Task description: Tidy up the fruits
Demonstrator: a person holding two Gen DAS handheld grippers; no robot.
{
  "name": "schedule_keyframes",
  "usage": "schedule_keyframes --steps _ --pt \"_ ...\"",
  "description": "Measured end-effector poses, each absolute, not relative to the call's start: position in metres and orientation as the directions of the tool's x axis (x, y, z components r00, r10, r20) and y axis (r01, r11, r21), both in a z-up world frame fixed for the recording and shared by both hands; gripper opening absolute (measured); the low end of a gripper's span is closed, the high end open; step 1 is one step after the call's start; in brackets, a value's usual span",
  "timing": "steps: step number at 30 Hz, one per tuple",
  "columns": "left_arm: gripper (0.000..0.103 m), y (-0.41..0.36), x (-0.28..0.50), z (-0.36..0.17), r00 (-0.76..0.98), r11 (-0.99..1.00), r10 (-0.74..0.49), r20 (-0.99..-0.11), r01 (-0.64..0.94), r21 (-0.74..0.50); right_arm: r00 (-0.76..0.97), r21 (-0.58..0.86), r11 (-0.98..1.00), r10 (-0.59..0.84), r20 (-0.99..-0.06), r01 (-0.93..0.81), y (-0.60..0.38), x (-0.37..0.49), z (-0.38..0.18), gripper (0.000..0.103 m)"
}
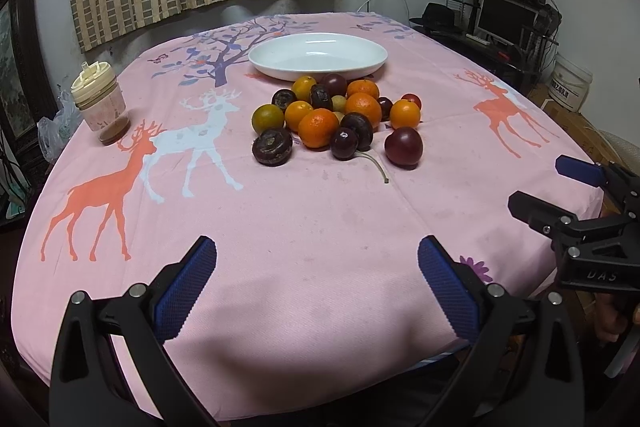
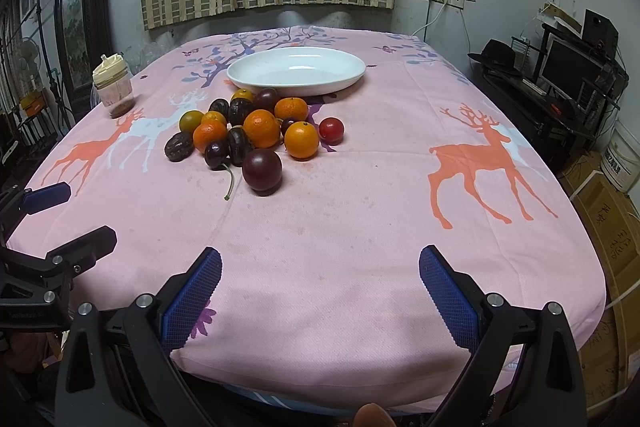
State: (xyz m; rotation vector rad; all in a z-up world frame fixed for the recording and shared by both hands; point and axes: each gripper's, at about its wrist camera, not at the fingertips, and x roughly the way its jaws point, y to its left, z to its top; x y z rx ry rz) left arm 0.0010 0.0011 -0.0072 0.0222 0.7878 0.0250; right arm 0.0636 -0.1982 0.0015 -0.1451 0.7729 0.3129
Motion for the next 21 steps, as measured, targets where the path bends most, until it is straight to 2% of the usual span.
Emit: schedule_keyframes --steps 21 --pt "0.099 0.0012 0.0003 -0.0087 0.702 1.0 0.026 -0.712 -0.011 0.026 0.672 -0.018 0.944 0.221 -0.707 -0.33 -0.1972 0.064 0.0012 0.099"
